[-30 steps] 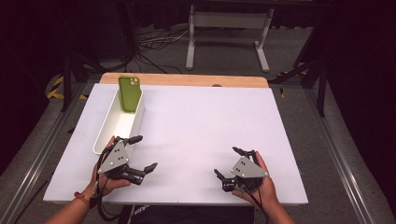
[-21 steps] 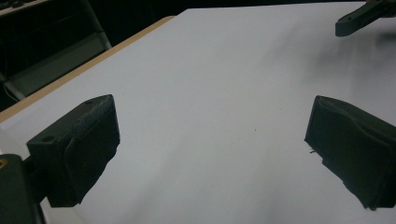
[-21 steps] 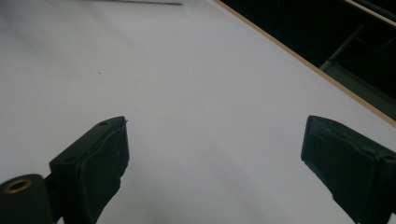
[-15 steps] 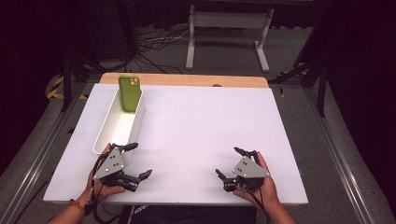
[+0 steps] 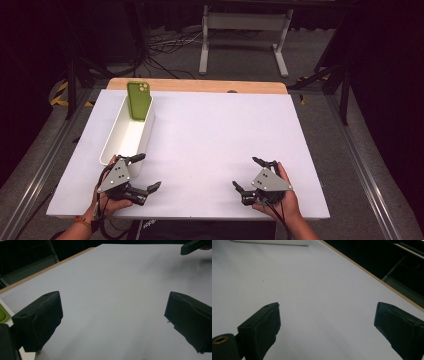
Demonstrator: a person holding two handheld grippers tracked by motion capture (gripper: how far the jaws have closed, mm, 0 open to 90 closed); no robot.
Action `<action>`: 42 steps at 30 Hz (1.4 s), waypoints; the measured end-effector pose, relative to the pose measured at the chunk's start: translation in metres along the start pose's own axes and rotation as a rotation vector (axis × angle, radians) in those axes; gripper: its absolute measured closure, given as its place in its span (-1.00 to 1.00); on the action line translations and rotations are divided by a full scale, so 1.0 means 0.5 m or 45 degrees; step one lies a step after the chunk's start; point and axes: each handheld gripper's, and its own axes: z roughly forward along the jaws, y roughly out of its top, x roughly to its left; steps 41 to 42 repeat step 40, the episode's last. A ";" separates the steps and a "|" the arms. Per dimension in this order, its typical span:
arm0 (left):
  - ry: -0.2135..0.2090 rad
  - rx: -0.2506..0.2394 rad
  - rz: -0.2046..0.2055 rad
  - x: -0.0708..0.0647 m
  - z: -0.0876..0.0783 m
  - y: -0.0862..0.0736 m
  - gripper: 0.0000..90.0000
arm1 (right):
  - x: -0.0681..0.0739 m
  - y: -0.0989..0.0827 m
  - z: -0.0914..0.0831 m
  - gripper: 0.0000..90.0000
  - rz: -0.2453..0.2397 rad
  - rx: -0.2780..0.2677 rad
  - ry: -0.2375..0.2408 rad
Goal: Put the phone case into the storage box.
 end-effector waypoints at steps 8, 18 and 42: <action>-0.001 -0.002 -0.002 -0.001 -0.001 -0.004 -0.94 | 0.005 0.007 -0.001 -0.83 0.007 -0.004 -0.015; -0.013 -0.005 0.009 -0.001 0.003 0.000 -0.94 | 0.002 0.003 0.004 -0.83 0.030 -0.003 0.000; -0.019 0.003 0.017 -0.005 0.013 0.003 -0.93 | -0.004 -0.001 0.003 -0.82 0.061 0.011 -0.034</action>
